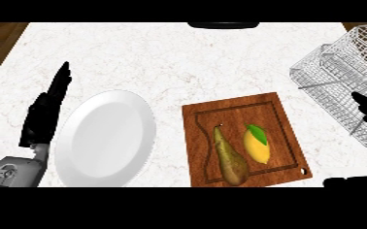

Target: Pick the lemon from the cutting board and place it in the tiered basket

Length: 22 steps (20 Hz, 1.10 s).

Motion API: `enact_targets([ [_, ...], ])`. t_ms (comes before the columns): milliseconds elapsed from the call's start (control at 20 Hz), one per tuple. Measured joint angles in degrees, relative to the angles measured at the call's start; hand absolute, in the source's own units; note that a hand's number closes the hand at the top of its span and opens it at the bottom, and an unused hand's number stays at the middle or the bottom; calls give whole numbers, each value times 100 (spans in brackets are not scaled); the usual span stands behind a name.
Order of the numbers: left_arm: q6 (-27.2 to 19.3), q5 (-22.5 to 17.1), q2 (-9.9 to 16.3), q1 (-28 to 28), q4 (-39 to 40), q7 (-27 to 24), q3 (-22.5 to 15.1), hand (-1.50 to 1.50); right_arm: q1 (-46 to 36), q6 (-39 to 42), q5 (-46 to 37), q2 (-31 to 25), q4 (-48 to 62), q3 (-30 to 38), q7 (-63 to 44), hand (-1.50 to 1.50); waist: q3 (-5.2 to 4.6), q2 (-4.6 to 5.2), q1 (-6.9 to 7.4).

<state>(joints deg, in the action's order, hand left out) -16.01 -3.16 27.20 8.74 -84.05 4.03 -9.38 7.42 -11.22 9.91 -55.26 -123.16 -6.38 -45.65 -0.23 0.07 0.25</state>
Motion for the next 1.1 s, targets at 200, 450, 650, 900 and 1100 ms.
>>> enact_targets([
  [200, 53, 87, -89, 144, 113, 24, 17, 0, -972, 146, -50, 26, 108, -390, -1079, -150, 6, 13, 76],
  [450, 157, 112, -172, 179, 286, -119, 89, 0, -1877, 335, -15, 322, 594, -930, -1621, -150, 9, 19, 112],
  [650, 186, 143, -201, 124, 265, -132, 153, 0, -2202, 438, -109, 565, 834, -1366, -1838, -150, 13, 11, 94],
  [900, 222, 191, -257, 98, 270, -127, 212, 0, -2386, 545, -351, 842, 1205, -1815, -1958, -150, 16, 4, 57],
  [1100, 212, 284, -323, 88, 249, -92, 249, 0, -2477, 620, -535, 1070, 1301, -2021, -2054, -150, 17, -4, 24],
])
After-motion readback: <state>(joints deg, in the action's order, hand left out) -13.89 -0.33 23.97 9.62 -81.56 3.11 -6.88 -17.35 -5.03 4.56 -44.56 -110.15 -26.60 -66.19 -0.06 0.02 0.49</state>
